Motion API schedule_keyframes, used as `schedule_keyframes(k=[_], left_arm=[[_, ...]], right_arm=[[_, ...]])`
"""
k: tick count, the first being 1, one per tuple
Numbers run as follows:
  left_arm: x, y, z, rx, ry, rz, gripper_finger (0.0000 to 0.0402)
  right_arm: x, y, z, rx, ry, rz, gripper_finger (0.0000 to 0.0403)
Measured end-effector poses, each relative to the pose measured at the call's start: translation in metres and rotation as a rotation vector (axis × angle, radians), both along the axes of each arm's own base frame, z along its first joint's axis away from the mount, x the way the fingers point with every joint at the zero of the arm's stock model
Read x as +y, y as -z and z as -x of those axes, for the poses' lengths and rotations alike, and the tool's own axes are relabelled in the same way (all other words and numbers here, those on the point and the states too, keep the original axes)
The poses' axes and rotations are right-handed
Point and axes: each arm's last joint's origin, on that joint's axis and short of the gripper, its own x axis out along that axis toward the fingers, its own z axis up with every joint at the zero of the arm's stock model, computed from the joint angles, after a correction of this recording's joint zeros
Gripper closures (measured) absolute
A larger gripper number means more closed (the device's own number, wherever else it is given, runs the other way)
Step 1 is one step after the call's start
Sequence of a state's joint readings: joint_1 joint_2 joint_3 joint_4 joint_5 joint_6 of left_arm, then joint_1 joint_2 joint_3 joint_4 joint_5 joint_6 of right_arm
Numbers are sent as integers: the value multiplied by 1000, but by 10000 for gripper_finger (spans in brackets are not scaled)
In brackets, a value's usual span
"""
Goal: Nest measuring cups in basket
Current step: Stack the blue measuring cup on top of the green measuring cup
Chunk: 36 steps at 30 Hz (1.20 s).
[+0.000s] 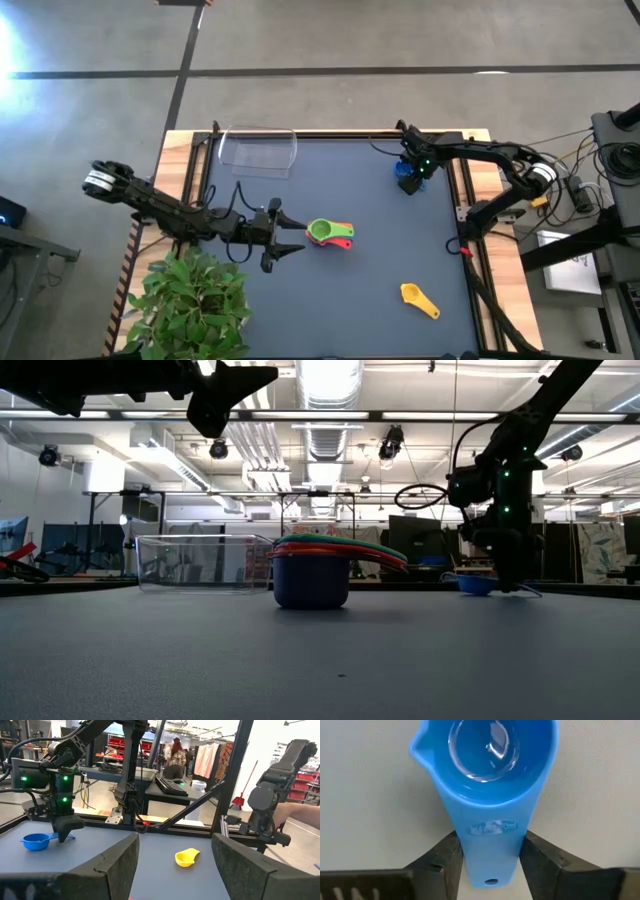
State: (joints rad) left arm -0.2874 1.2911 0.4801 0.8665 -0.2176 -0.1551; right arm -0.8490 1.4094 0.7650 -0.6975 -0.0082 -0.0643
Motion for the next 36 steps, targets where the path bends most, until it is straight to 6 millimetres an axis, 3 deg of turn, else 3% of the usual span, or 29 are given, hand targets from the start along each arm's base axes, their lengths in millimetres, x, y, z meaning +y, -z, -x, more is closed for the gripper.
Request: schedule_keyframes(k=[6, 12, 26, 36], left_arm=[[0, 0, 0, 0, 0, 0, 169], [0, 0, 0, 0, 0, 0, 169], [0, 0, 0, 2, -5, 25, 169], [1, -7, 3, -37, -7, 39, 169]], right_arm=[[5, -6, -3, -19, -14, 19, 253], [24, -24, -14, -87, -43, 67, 246], [112, -74, -50, -349, -183, 87, 248], [169, -124, -104, -466, -368, 155, 246]])
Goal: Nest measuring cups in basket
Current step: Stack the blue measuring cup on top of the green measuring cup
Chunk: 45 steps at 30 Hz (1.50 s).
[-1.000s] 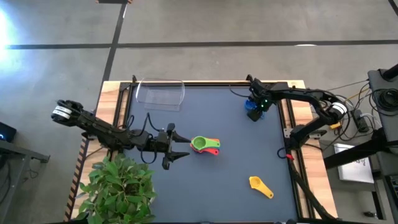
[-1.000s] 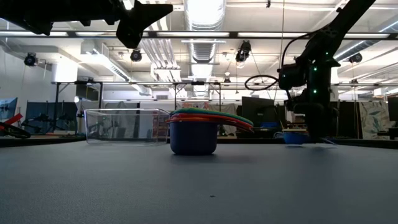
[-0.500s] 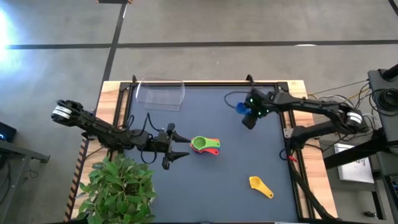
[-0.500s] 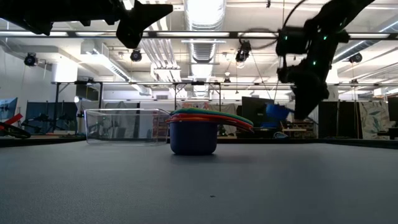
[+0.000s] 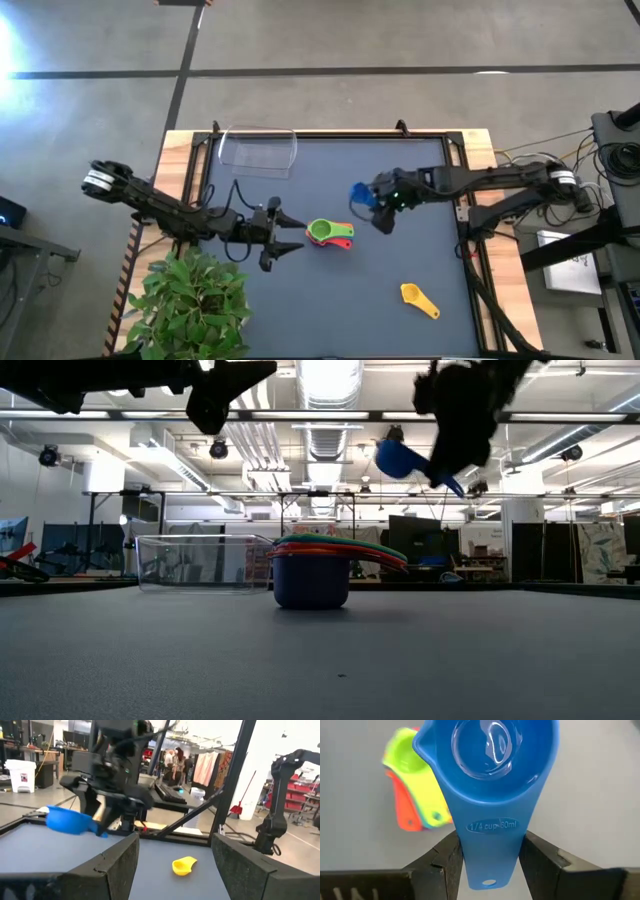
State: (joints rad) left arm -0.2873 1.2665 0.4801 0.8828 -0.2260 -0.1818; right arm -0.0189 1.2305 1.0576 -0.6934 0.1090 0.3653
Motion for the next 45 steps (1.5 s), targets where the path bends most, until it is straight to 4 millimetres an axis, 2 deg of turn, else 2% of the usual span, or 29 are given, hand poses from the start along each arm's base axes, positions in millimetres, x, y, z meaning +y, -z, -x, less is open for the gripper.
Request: schedule_keyframes(k=[3, 8, 14, 22, 28, 45], left_arm=[[0, -7, 5, -19, 6, 3, 169], [0, -7, 16, -16, 20, -1, 169], [5, -2, 31, -32, 19, 9, 169], [7, 2, 40, -65, 19, 23, 169], [7, 2, 40, -67, 18, 23, 169], [7, 4, 39, -57, 18, 18, 169]], right_arm=[[15, -8, -20, -8, -68, 18, 247], [35, -7, -52, 15, -169, 47, 240], [42, 8, -83, 77, -209, 49, 241], [45, 34, -107, 196, -236, 61, 231], [46, 45, -117, 237, -257, 72, 230], [44, 35, -115, 206, -234, 131, 190]])
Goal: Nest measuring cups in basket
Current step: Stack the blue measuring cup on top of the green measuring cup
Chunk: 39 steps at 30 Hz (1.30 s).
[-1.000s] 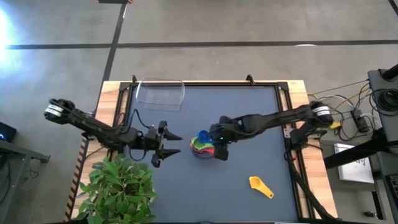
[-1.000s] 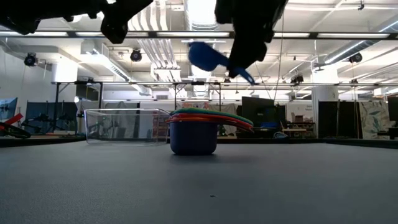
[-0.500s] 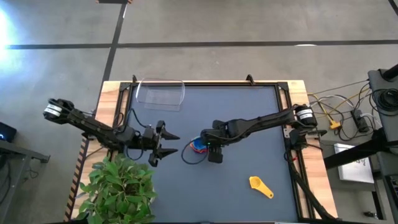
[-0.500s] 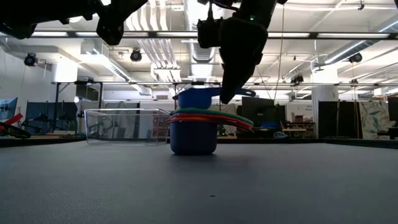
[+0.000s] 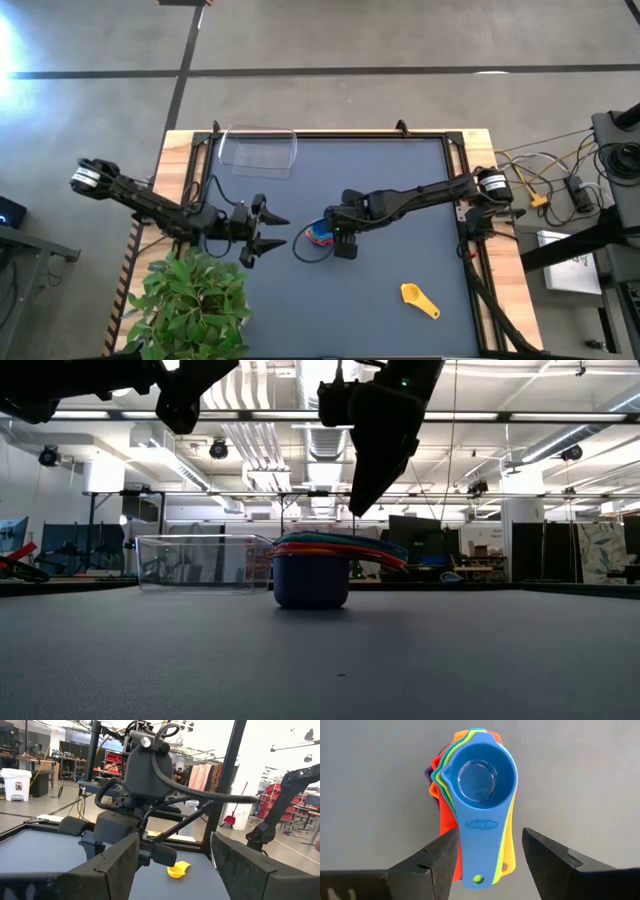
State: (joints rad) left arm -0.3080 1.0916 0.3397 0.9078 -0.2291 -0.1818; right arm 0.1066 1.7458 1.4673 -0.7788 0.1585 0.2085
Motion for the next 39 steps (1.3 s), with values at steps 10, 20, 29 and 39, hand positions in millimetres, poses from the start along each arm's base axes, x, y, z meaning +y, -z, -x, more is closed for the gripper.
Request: schedule_keyframes(k=[10, 20, 29, 39], left_arm=[[0, 1, 0, 4, 0, -1, 169], [-1, 2, -2, 2, 0, -1, 169], [-1, 2, -2, 2, 0, 0, 169], [-1, 2, -2, 2, 0, -2, 169]], right_arm=[[8, 0, 1, -1, -6, -8, 134], [4, 5, -1, -1, 36, -24, 28], [-2, 25, -10, 46, 0, -108, 19], [-8, 36, -14, 76, 3, -132, 19]])
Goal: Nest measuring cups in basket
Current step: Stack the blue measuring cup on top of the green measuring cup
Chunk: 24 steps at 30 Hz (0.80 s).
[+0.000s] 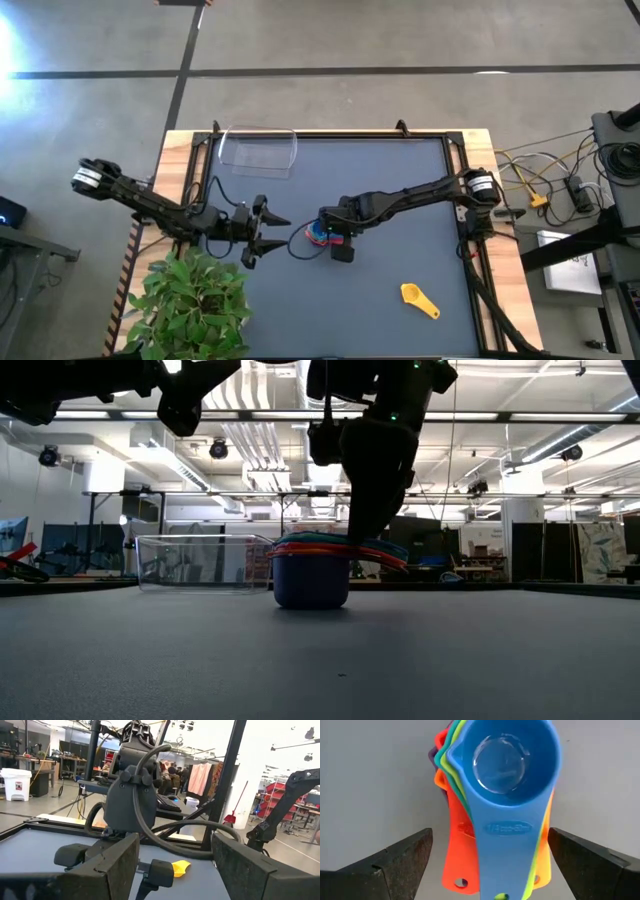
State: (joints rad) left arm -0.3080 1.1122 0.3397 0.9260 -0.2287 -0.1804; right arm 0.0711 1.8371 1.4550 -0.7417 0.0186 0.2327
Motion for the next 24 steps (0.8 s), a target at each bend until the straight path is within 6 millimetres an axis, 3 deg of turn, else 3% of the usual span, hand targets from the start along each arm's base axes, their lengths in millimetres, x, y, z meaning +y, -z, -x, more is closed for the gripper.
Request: schedule_keyframes(k=[12, 24], left_arm=[[0, 1, 0, 6, 0, -5, 169], [0, 1, 0, 9, 0, -6, 169]], right_arm=[[0, 24, -7, 48, -3, 14, 19], [0, 6, -3, 45, -14, 16, 19]])
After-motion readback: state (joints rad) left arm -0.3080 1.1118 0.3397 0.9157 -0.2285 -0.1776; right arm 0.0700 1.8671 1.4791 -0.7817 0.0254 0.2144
